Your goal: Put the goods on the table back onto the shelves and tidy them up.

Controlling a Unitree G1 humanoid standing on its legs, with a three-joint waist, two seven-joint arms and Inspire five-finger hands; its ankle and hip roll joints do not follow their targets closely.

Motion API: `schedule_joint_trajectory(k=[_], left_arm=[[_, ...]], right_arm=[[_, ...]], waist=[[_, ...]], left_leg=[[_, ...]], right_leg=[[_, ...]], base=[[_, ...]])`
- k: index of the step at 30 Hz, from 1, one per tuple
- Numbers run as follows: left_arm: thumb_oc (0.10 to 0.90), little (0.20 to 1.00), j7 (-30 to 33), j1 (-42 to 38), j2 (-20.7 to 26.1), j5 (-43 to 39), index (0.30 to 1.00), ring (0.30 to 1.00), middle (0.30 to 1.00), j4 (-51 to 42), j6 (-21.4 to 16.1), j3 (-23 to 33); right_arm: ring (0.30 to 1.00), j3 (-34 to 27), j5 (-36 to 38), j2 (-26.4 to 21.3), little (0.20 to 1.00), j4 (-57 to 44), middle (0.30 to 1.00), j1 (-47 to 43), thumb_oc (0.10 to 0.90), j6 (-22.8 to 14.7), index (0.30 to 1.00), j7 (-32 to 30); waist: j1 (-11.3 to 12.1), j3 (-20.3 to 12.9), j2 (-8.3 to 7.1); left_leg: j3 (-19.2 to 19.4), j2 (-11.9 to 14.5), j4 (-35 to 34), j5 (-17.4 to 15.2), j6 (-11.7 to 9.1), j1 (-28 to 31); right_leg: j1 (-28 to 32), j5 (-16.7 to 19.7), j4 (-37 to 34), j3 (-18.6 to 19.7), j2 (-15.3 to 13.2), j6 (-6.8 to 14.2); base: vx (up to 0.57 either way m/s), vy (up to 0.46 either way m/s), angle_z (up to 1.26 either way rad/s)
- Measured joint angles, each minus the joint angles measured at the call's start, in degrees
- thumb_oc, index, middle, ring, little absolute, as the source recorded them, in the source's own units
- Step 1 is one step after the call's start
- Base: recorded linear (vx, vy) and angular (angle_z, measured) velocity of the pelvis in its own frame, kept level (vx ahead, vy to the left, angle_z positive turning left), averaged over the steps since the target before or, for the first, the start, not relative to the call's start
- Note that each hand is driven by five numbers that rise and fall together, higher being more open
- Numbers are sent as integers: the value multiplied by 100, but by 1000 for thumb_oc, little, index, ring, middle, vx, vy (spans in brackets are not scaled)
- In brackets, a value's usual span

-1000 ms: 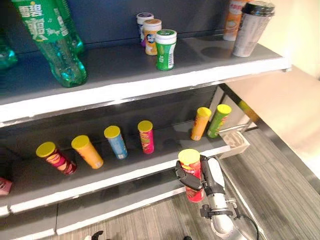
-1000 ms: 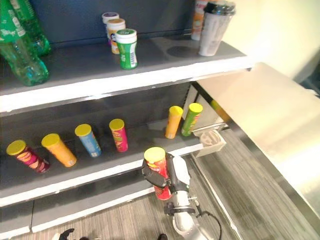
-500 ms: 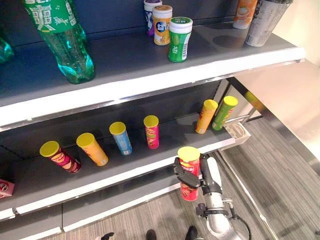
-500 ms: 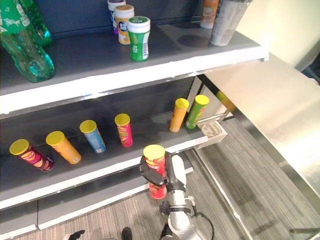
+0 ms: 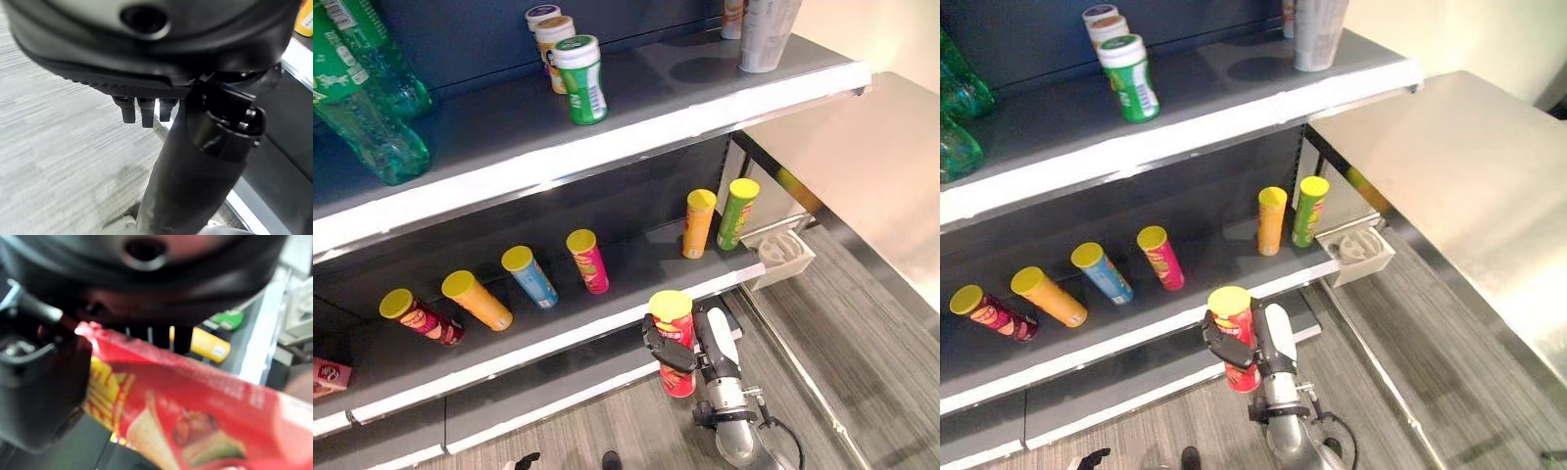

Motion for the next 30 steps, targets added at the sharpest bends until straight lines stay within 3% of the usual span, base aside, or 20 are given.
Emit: schedule_joint_trajectory(k=[1, 2, 3, 6, 8, 15, 22, 30], left_arm=[[800, 900, 11, -21, -161, -28, 900, 900, 900, 58, 77, 81], [800, 900, 16, 82, -290, -47, 900, 900, 900, -12, 85, 88], [800, 900, 38, 166, -388, -52, 900, 900, 900, 4, 98, 141], [800, 900, 47, 309, -477, -78, 900, 900, 900, 22, 115, 351], [800, 900, 113, 299, -397, -78, 900, 900, 900, -4, 139, 214], [800, 900, 99, 322, -69, 23, 900, 900, 900, -44, 133, 84], [800, 900, 93, 436, -224, 18, 900, 900, 900, -43, 127, 82], [800, 900, 96, 513, -395, -63, 900, 900, 900, -42, 99, 67]], right_arm=[[300, 5, -2, -122, 300, 10, 300, -23, 400, 35, 300, 20], [300, -23, 0, -271, 300, -9, 300, -24, 400, 55, 300, 28], [300, -150, 11, -405, 300, -21, 300, 25, 400, 93, 300, 21], [300, -344, 53, -670, 300, -11, 300, 76, 400, 135, 300, 18], [300, -399, 157, -743, 300, -9, 300, 102, 400, 133, 300, 92], [300, 140, 255, -240, 300, 4, 300, 302, 400, 128, 300, 325], [300, 364, 279, 96, 300, 41, 300, 303, 400, 128, 300, 419], [300, 305, 522, 322, 300, 794, 300, -25, 400, 65, 300, 208]], waist=[[147, -26, 168], [182, -42, 259], [112, -85, 400], [119, -212, 481], [74, -338, 428], [78, -461, 125], [132, -569, 275], [168, -564, 531]], left_leg=[[16, 293, 1, 6, -69, 11], [-13, 419, -15, 96, -206, 2], [233, 651, -3, 137, -268, 70], [296, 888, -1, 127, -307, 148], [256, 977, -2, 124, -340, 61], [121, 820, -30, 133, -370, -95], [65, 671, -32, 112, -331, -117], [-35, 428, -31, 150, -247, -436]], right_leg=[[-38, -102, 7, 21, 300, -28], [-71, -118, 33, -2, 529, -115], [109, -248, -73, -162, 819, -163], [174, -379, -75, -162, 1091, -243], [122, -385, -76, -205, 1176, -251], [66, -327, -78, -304, 1010, -287], [89, -308, -76, -358, 859, -250], [-131, -253, -75, -451, 604, -151]], base=[[140, -247, 4], [150, -232, -10], [164, -244, 3], [94, -178, -1], [17, -115, 7], [29, -20, 11], [2, 67, 6], [-42, 93, 8]])
